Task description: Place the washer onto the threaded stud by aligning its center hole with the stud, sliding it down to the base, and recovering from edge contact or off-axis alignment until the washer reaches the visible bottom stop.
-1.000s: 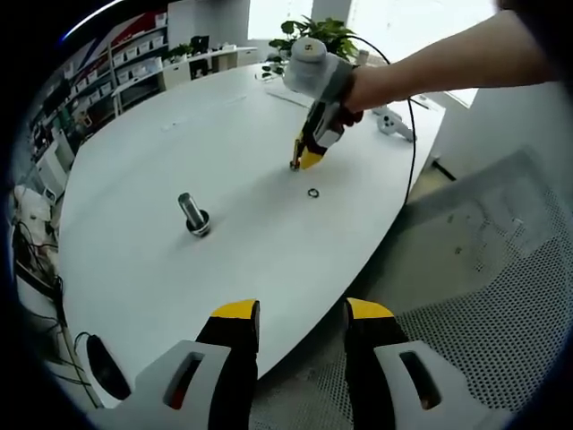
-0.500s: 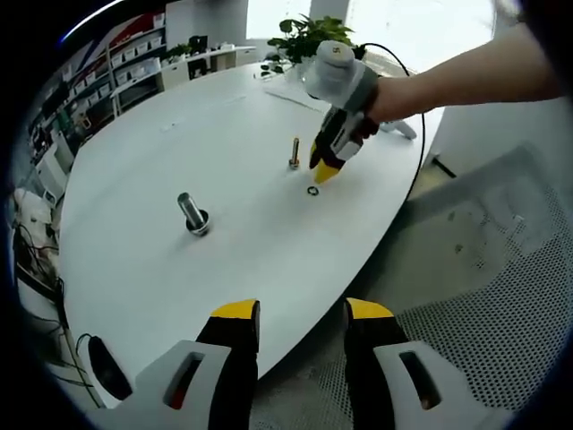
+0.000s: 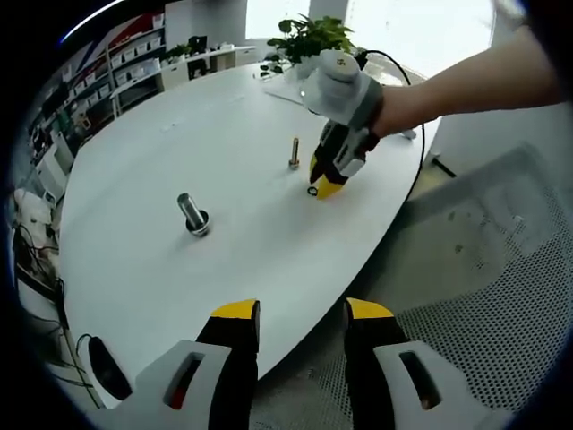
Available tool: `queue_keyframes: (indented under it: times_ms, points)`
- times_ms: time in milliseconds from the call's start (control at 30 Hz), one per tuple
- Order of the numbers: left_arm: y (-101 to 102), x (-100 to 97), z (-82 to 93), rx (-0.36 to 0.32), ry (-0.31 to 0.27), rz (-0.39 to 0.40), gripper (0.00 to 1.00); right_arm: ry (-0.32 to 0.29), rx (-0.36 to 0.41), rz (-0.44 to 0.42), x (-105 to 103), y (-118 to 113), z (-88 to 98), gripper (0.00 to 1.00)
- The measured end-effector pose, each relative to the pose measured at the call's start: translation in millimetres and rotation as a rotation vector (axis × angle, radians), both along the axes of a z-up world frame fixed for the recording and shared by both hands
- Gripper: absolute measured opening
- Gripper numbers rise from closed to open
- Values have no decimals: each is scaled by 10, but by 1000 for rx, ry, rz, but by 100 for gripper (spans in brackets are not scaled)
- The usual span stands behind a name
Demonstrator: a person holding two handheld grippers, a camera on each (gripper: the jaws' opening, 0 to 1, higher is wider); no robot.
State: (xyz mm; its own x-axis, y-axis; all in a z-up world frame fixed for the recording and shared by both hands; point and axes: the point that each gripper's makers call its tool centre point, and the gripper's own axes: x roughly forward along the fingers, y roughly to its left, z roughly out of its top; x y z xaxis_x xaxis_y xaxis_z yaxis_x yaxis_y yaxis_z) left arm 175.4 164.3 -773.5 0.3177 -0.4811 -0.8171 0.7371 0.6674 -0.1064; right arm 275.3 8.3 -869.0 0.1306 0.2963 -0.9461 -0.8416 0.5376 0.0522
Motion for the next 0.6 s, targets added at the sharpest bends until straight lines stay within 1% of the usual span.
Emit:
queue_keyframes:
  times_ms: [100,200,267,300,333,400,433,500,600]
  points:
    - [4,0,-10,5,1,-1,36,0,-1,4,5,1,13,22]
    - [-1,-7,-12,2,6,-1,36,-4,13,-1,17,15,12,22]
    - [3,-8,-11,5,5,-2,36,-28,-8,63,27,17,5,20]
    - [3,-6,-14,4,6,-2,36,-42,-27,115,22,13,-1,20]
    - [3,-6,-14,2,7,-1,36,-42,-31,125,12,13,0,20]
    - [1,-5,-10,1,7,0,36,-15,-36,129,-24,30,1,21]
    - [0,-4,-9,1,6,0,36,-11,-40,135,-29,34,0,21]
    - [0,-7,-10,0,7,0,36,-26,-60,174,-25,23,-5,21]
    - [10,-16,-28,6,15,2,36,-22,-58,153,-13,24,0,19]
